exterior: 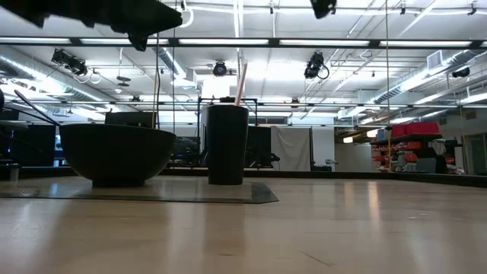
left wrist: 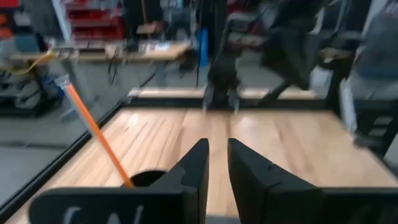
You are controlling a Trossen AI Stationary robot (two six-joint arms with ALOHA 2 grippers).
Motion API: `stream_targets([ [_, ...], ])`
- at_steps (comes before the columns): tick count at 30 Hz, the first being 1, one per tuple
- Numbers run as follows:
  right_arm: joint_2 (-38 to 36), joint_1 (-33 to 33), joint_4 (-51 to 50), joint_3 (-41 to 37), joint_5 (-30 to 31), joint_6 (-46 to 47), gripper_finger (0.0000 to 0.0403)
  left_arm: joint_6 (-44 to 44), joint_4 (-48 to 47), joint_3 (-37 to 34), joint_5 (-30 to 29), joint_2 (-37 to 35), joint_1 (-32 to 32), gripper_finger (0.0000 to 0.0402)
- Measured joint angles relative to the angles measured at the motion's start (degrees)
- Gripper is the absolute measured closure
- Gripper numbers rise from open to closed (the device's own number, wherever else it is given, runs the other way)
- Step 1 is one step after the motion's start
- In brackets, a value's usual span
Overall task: Pick & Place Utensil
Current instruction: Return to Home Position
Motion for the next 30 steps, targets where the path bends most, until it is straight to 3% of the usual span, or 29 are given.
stream_targets([
  [3,-5.91,-1.20,4.92,-5.85,-1.06,0.15,0.0383,0.95,7.69,-5.30,3.97,-2.93,3.17,0.0353],
  [6,-13.49,-1.85,9.10,-12.16,-1.11,0.05,0.0367,1.22,8.21,-7.83,5.34,-8.27,6.76,0.0366],
  [13,-31.56,-4.46,9.66,-23.04,-1.18,0.15,0.0370,-0.08,-1.16,-8.78,12.26,-23.58,13.47,0.0391],
  [18,-42.30,-8.02,4.68,-25.83,-7.41,2.81,0.0388,-0.38,-8.88,-8.91,13.54,-31.75,14.32,0.0398],
  [30,-60.34,-13.77,2.48,-37.77,-13.51,8.64,0.0399,-2.28,-5.57,-17.98,16.42,-39.02,14.31,0.0396],
])
